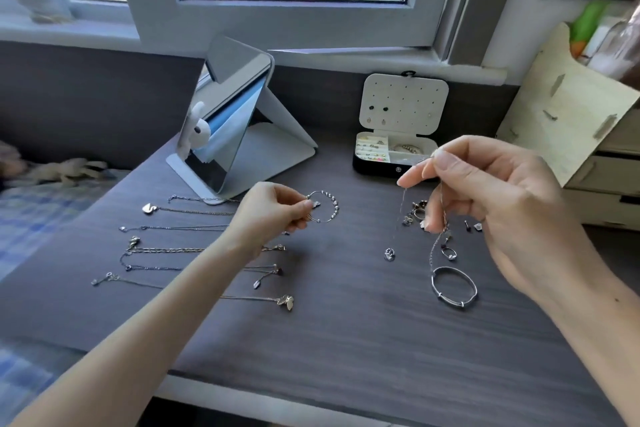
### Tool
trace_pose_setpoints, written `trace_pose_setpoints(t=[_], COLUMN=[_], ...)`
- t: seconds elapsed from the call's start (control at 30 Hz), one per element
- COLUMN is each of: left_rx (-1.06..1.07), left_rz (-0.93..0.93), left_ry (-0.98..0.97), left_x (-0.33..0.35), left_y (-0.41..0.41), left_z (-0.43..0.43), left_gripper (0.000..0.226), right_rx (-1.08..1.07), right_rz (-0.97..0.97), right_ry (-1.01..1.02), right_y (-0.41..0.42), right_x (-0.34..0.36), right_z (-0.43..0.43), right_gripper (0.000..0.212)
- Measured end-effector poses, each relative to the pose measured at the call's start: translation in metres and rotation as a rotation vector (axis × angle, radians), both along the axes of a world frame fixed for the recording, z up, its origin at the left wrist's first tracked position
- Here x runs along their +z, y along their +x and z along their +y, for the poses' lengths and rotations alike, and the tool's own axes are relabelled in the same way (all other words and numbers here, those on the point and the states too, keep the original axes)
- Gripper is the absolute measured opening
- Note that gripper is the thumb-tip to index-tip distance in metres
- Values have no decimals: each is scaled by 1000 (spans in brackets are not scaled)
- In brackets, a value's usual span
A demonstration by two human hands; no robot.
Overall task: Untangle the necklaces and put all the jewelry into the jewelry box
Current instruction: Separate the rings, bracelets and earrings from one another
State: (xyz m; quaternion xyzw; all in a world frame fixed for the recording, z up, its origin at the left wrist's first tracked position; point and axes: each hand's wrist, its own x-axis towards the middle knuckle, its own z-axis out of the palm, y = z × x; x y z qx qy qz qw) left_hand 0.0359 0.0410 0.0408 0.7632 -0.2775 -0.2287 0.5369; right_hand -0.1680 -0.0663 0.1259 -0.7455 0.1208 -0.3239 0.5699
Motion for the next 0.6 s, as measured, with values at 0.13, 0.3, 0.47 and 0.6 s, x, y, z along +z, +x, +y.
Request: trace_pose_setpoints(t=[0.13,0.3,0.47,0.6], left_rx=[68,-15,-81,-84], left_rz=[-53,-42,-55,-230], left_ry=[17,96,144,251], left_x=[7,7,2,-2], left_y=[25,30,16,16], left_z=[-9,-40,-88,-115], left_gripper=[21,19,15,15], right_rx=[-5,-5,-23,-40], right_rz=[33,51,80,95], right_ry=[-10,-6,-17,-9], right_y=[3,1,-2,-1], right_x=[-6,-8,-8,-6], right_z=[-1,-4,-9,-11], right_gripper=[18,23,22,23])
